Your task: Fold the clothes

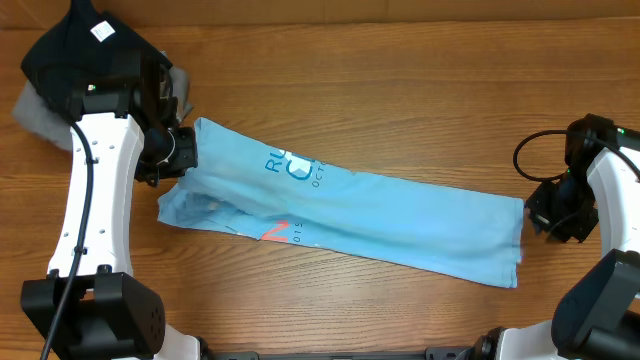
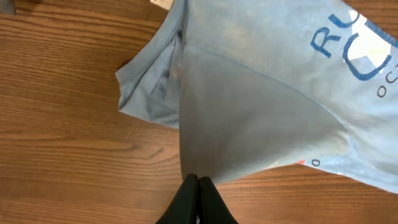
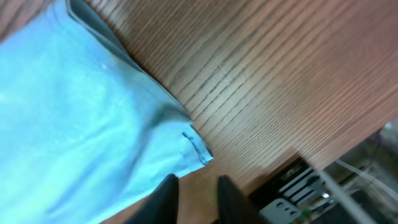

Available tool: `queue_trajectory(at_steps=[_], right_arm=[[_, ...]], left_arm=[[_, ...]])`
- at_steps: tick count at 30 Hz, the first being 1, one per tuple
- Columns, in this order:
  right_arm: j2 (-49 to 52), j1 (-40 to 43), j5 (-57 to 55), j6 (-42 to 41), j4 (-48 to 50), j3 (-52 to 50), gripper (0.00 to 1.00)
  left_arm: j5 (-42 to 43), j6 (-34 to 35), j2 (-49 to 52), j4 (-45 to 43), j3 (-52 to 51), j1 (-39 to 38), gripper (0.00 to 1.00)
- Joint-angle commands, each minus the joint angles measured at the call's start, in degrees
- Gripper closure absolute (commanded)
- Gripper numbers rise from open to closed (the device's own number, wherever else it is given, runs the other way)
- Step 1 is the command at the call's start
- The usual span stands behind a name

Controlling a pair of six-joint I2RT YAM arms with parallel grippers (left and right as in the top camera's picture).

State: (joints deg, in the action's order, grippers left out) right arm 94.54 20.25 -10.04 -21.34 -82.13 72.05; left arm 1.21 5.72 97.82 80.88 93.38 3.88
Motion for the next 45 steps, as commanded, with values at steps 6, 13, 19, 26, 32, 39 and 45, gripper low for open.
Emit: queue_trajectory(at_steps=[6,13,19,26,32,39,45], right_arm=[[-1.29,0.13,-0.57,0.07,2.69,-0.96,0.14],[-1.09,2.34,6.86,0.11,14.64,-7.76,0.08],[-0.98,8.59,18.71,6.14,25.11,-15.67,0.04],[-0.98,10.6,26.21,9.42,27.69,-20.76,0.1],[-0.98,10.71,25.68,8.81,32.83,-26.82,0.27],[-1.07,10.73,21.66,6.51,32.81,-27.82,0.9],[-3.1,10.73,18.56,6.34,22.84,-17.11,0.96]], left_arm=[[-1.42,-1.03,-1.18,0.07,0.85,0.24,0.46],[-1.42,-1.03,-1.18,-0.15,0.85,0.24,0.42],[-1.42,-1.05,-1.18,-0.22,0.85,0.24,0.41],[-1.42,-1.07,-1.18,-0.81,0.85,0.24,0.41],[-1.42,-1.07,-1.18,-0.81,0.85,0.24,0.41],[-1.42,-1.07,-1.18,-1.07,0.85,0.24,0.41],[-1.42,-1.07,-1.18,-1.16,0.85,0.24,0.41]])
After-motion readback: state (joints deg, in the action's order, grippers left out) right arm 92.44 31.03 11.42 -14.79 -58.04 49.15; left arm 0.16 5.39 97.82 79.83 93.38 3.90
